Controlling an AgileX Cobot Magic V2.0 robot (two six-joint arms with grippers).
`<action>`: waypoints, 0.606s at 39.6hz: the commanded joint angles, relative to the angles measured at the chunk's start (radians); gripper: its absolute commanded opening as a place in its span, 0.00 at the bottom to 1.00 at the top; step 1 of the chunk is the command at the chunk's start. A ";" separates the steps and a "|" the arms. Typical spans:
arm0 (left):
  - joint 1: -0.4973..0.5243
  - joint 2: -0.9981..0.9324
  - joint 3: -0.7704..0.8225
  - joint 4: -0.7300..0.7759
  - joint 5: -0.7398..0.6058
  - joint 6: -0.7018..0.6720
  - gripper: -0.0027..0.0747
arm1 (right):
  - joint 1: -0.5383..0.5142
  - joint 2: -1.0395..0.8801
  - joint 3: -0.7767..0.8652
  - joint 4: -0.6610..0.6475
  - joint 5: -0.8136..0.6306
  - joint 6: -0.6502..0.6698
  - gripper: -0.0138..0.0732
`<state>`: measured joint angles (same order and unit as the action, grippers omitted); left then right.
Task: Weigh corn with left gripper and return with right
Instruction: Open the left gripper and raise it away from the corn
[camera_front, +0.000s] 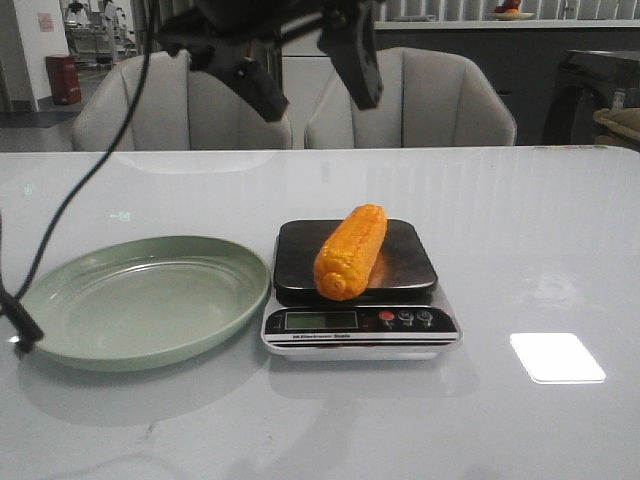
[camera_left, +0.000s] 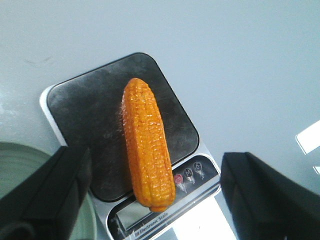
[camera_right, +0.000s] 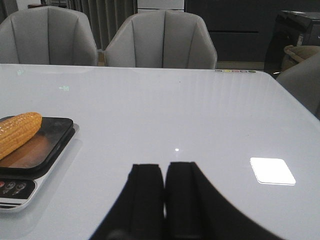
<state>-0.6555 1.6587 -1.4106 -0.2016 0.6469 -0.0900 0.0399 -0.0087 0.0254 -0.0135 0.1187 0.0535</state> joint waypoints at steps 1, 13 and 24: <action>0.003 -0.133 0.032 0.006 -0.041 -0.005 0.78 | -0.003 -0.021 0.011 -0.006 -0.080 -0.002 0.35; 0.003 -0.458 0.294 0.054 -0.097 -0.005 0.78 | -0.002 -0.020 0.011 -0.006 -0.080 -0.002 0.35; 0.003 -0.801 0.522 0.122 -0.165 -0.001 0.78 | -0.002 -0.020 0.011 -0.006 -0.080 -0.002 0.35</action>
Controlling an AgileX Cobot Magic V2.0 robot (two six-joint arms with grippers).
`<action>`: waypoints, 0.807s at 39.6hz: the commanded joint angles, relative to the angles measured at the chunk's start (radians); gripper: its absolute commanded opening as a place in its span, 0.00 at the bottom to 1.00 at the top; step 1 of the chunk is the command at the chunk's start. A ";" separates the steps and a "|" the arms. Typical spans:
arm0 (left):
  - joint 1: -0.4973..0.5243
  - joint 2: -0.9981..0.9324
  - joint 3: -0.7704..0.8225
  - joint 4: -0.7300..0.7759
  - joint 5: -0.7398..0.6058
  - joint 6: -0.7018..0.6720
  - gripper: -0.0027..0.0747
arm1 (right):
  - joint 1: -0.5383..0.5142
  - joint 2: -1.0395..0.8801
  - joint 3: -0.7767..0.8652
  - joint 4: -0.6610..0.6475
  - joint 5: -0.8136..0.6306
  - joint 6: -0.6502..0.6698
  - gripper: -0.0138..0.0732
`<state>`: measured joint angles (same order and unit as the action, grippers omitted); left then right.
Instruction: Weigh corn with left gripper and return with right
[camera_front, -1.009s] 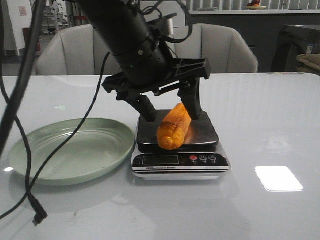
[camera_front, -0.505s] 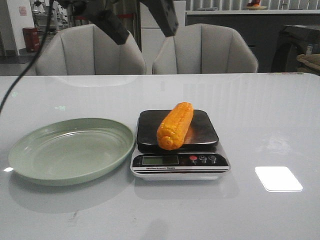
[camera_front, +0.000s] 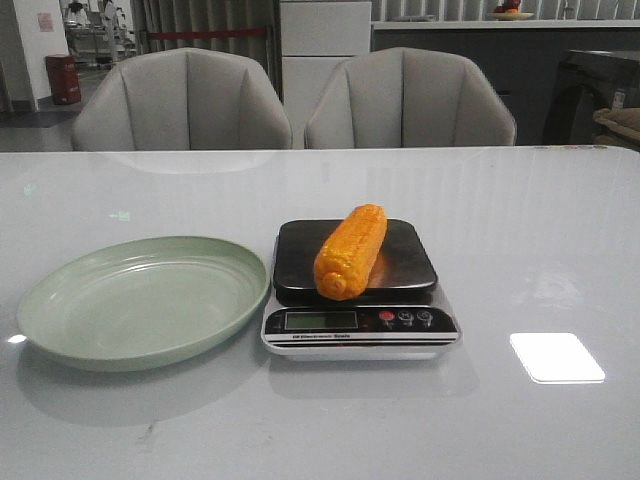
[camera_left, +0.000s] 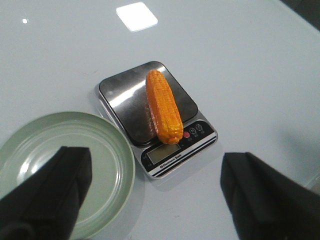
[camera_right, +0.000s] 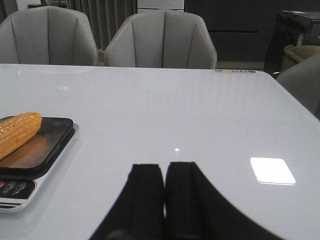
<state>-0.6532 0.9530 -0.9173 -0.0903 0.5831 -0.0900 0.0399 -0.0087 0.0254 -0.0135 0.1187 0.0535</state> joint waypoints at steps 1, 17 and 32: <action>0.001 -0.125 0.047 0.010 -0.119 -0.001 0.78 | -0.002 -0.020 0.011 -0.006 -0.080 -0.002 0.35; 0.001 -0.561 0.341 0.073 -0.136 0.001 0.78 | -0.004 -0.020 0.011 -0.012 -0.082 -0.004 0.35; 0.001 -0.935 0.504 0.105 -0.019 0.025 0.74 | -0.004 -0.020 0.010 -0.011 -0.186 -0.001 0.35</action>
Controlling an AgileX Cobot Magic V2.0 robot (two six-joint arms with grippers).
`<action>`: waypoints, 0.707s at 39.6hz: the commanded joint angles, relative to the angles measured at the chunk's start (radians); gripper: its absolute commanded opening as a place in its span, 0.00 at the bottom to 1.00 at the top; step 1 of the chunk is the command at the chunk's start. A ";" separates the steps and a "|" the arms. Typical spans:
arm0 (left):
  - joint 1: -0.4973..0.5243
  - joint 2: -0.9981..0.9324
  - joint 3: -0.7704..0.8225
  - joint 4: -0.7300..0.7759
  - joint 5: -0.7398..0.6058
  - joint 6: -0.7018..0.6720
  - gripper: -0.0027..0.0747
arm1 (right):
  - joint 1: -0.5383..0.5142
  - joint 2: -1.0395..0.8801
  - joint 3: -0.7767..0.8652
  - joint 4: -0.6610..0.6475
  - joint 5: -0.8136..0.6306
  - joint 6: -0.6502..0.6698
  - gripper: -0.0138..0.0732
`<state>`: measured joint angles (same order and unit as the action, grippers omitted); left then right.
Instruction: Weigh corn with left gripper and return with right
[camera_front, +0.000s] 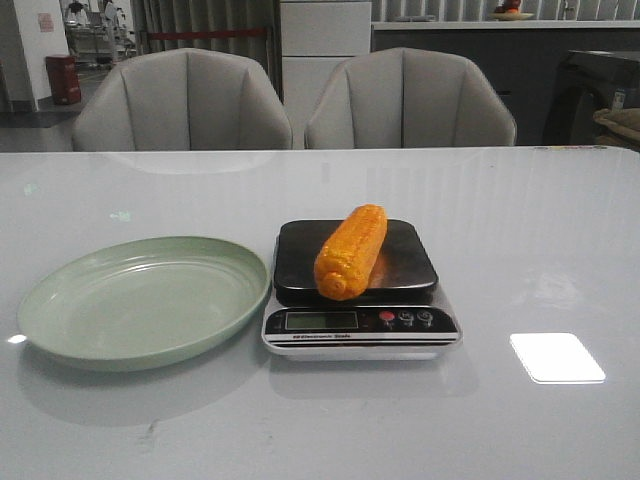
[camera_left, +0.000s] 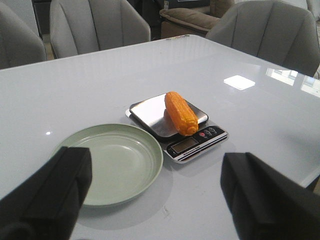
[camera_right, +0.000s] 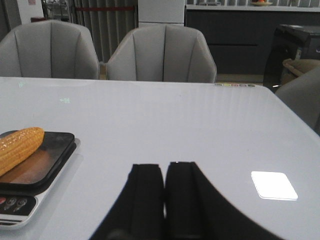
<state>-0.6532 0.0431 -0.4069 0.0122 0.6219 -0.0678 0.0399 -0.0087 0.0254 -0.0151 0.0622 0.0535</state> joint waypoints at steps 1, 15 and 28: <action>0.001 -0.033 -0.001 0.002 -0.063 0.002 0.72 | -0.004 -0.020 0.010 -0.008 -0.151 0.001 0.35; 0.001 -0.044 0.008 0.013 -0.097 0.002 0.23 | -0.002 -0.009 -0.021 -0.004 -0.262 0.096 0.35; 0.001 -0.044 0.008 0.013 -0.104 0.002 0.18 | -0.002 0.302 -0.336 -0.004 -0.001 0.095 0.35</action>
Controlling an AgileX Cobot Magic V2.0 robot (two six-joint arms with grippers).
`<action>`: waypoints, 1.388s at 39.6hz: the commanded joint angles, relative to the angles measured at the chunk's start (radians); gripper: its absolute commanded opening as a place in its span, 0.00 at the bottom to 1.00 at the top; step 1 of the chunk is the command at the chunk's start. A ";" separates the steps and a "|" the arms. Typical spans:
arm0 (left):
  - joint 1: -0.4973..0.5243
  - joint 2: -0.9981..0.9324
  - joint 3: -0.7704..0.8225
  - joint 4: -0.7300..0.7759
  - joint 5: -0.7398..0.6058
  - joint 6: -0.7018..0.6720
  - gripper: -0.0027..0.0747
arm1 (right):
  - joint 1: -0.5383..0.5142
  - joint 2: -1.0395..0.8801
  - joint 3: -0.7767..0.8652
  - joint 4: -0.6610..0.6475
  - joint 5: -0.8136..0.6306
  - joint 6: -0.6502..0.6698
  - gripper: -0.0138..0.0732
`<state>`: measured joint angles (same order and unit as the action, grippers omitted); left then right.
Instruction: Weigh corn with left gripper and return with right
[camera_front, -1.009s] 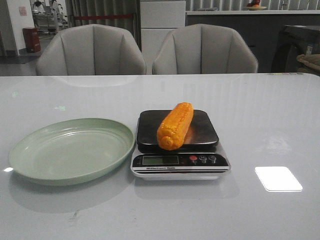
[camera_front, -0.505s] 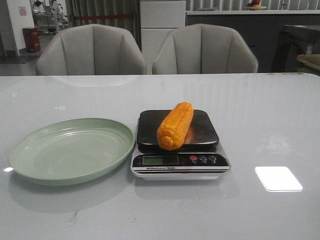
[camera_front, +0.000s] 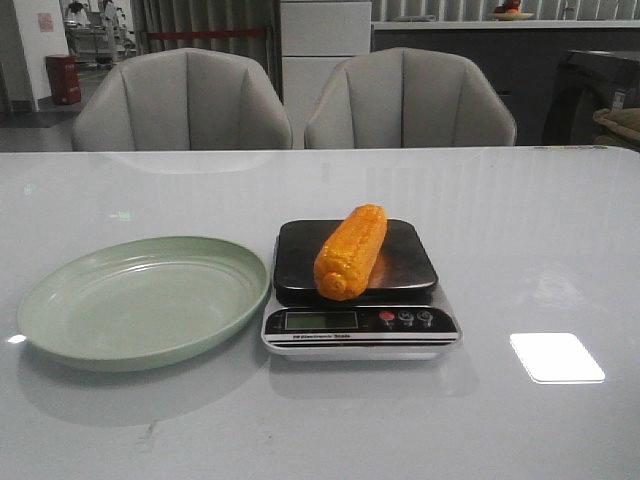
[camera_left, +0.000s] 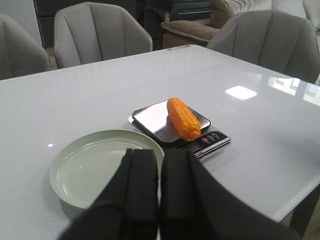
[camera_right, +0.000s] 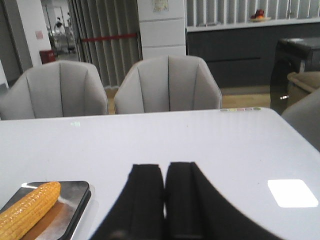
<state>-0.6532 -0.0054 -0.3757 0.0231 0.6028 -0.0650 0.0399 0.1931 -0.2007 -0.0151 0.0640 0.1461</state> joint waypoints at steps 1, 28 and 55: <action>0.001 0.004 -0.023 0.003 -0.085 0.000 0.18 | -0.002 0.131 -0.132 -0.004 0.023 0.002 0.35; 0.001 0.004 -0.023 0.003 -0.085 0.000 0.18 | 0.087 0.341 -0.283 0.015 0.284 0.001 0.65; 0.001 0.004 -0.023 0.003 -0.085 0.000 0.18 | 0.469 0.864 -0.636 0.050 0.383 0.037 0.86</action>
<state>-0.6532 -0.0054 -0.3757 0.0231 0.6028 -0.0633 0.4966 0.9810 -0.7280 0.0282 0.4515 0.1539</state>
